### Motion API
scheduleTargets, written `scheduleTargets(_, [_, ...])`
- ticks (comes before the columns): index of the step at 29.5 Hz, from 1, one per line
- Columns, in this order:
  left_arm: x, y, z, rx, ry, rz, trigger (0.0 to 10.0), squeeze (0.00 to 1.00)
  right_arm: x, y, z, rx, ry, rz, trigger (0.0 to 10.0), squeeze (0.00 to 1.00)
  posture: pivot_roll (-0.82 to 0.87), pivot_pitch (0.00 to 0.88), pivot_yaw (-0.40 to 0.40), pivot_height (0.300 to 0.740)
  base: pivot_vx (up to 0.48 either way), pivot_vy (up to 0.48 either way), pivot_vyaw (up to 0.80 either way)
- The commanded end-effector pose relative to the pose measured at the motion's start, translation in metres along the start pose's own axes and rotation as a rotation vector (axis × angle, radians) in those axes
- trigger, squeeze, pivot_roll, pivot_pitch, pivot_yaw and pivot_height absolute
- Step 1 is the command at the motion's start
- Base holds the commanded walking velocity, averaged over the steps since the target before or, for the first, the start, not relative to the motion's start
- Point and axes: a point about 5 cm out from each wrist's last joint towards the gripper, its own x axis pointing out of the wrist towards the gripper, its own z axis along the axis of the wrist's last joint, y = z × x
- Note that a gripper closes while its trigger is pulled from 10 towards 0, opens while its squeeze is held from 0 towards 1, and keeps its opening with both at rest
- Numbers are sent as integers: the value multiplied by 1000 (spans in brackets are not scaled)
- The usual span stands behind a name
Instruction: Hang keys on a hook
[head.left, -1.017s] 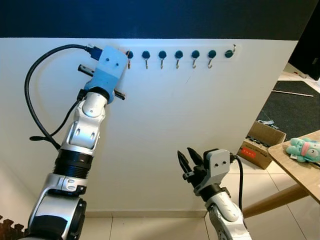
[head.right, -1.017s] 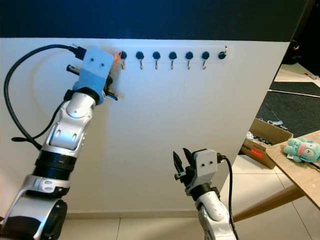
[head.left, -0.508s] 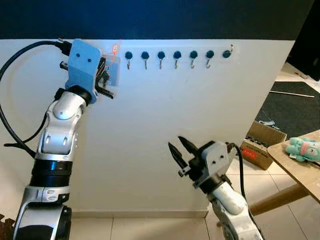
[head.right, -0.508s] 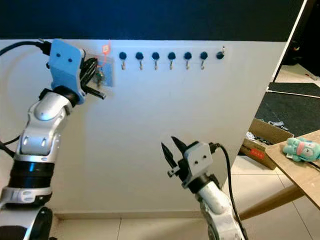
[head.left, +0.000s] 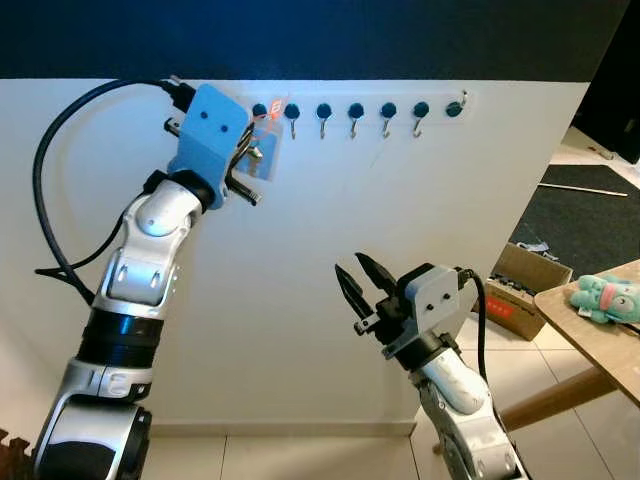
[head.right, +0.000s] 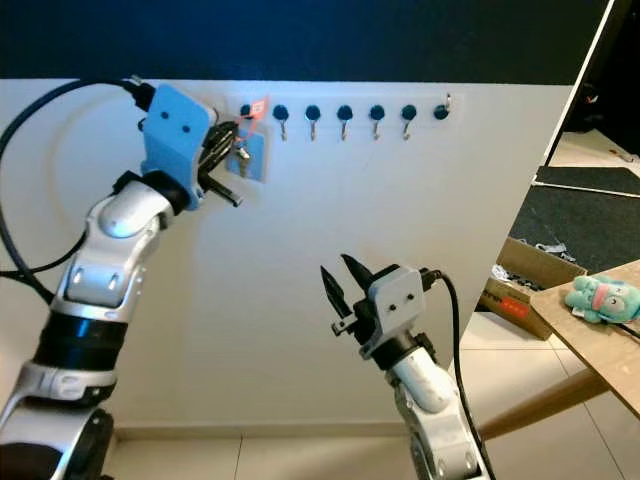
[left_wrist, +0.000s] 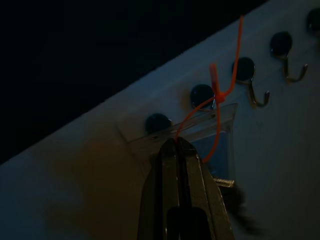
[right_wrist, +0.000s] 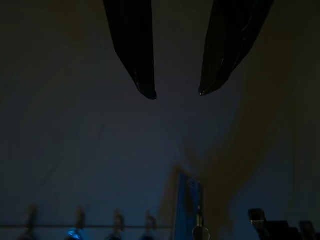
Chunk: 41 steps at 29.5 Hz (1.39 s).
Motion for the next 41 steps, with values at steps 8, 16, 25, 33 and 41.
scheduleTargets(8, [7,8,-18,77,118,72,10000,0,-3,-3,1,16,6,-30,10000,0,26,99,23,740,0,0,0])
scheduleTargets(16, [1,14,-28,104,161,79,10000,0,-4,-2,-1,29,17,-33,10000,0,39,104,13,740,0,0,0])
scheduleTargets(25, [13,3,-20,125,132,51,10000,0,-2,-2,-2,39,20,-28,10000,0,43,105,13,740,0,0,0])
scheduleTargets(33, [23,-8,-8,121,85,12,10000,0,-4,-1,-3,45,27,-38,10000,0,38,107,20,740,0,0,0])
scheduleTargets(41, [23,-11,-7,154,78,-5,10000,0,-6,-1,-4,52,31,-47,10000,0,41,108,24,740,0,0,0])
